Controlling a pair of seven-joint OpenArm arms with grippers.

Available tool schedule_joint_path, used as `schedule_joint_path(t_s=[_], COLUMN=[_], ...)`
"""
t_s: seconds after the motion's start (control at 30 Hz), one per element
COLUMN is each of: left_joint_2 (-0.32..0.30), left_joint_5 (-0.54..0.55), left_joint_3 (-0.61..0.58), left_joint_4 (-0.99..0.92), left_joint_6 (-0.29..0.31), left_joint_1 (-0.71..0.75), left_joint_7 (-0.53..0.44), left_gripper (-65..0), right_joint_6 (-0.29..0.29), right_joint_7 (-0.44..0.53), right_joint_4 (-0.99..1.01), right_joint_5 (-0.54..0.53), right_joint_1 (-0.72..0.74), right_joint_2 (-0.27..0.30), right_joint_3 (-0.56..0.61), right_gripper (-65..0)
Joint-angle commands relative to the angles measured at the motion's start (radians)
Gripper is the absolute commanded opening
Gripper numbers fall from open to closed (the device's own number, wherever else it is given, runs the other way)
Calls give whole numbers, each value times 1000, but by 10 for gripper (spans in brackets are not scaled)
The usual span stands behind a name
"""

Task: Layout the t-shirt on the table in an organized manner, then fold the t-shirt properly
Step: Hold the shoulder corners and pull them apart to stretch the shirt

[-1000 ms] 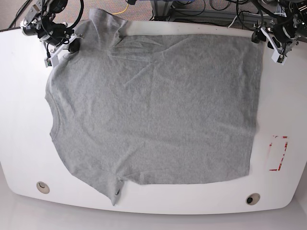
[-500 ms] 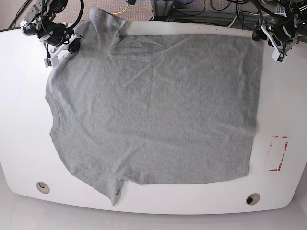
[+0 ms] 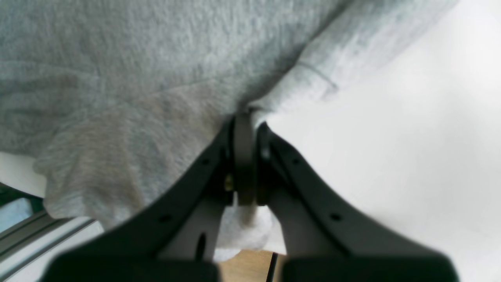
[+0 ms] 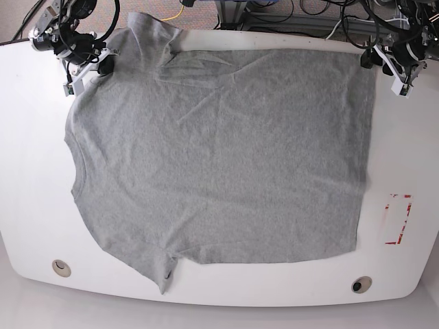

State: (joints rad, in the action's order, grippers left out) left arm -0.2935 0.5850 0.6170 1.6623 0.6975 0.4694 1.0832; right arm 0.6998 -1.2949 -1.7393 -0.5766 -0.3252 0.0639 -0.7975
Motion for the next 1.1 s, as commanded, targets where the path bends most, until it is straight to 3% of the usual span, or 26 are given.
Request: schedule_joint_path(t_s=[0.0,0.6,0.87,1.07], left_joint_2=[-8,-11,-11,-11], left_joint_5=[-9,-9,-15,-15], left_joint_3=[-32,-69,-69,-69], left_joint_4=[8,31,29,29], left_joint_6=[1,1,1,1], left_joint_1=[10,52,48,47], left_joint_7=[30,32,32,32], left_gripper=[-265,-279,-521,-581], right_joint_6=[-2,-2,-2,-2], right_joint_7=[-25,-25,-25,-25], right_joint_4=[-8,-8,-8,-8], right_joint_5=[23,23,23,23], right_joint_1=[-5,-4,-4,-4], right_joint_2=[7,7,7,7], right_joint_3=[-3,-3,-3,-3], right_gripper=[-644,-644,-644,-644])
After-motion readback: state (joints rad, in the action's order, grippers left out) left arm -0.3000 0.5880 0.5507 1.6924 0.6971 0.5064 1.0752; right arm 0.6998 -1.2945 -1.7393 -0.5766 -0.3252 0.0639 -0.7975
